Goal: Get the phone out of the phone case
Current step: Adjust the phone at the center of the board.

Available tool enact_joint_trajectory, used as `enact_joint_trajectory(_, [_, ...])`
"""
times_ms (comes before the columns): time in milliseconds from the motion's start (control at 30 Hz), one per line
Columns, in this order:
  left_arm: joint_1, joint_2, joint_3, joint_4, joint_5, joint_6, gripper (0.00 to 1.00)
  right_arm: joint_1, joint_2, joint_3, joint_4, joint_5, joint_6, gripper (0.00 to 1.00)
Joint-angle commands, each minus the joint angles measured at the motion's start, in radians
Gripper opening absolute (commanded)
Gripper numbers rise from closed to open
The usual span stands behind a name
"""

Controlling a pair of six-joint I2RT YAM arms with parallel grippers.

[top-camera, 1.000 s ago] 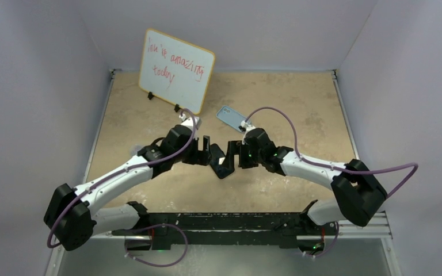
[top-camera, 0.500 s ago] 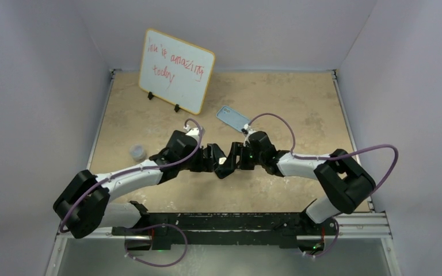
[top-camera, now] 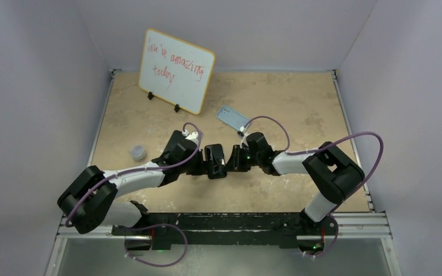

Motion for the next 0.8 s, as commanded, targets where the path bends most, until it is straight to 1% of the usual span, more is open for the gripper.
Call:
enact_joint_trajectory(0, [0.006, 0.028, -0.012, 0.055, 0.007, -0.031, 0.82, 0.001, 0.012, 0.027, 0.028, -0.04, 0.004, 0.24])
enact_joint_trajectory(167, [0.006, 0.034, -0.033, 0.082, 0.027, -0.039, 0.82, 0.001, 0.015, 0.039, -0.017, 0.003, -0.026, 0.2])
enact_joint_trajectory(267, [0.006, 0.037, -0.037, 0.092, 0.04, -0.042, 0.82, 0.001, 0.014, 0.046, -0.053, 0.024, -0.051, 0.14])
enact_joint_trajectory(400, [0.007, 0.033, -0.044, 0.104, 0.048, -0.051, 0.81, 0.001, 0.01, 0.061, -0.067, -0.001, -0.061, 0.0])
enact_joint_trajectory(600, [0.014, -0.005, -0.041, 0.064, 0.016, -0.033, 0.81, 0.002, -0.042, 0.096, -0.097, -0.019, -0.069, 0.0])
enact_joint_trajectory(767, [0.016, -0.021, -0.022, 0.028, 0.007, -0.016, 0.82, 0.001, -0.067, 0.142, -0.178, 0.044, -0.112, 0.0])
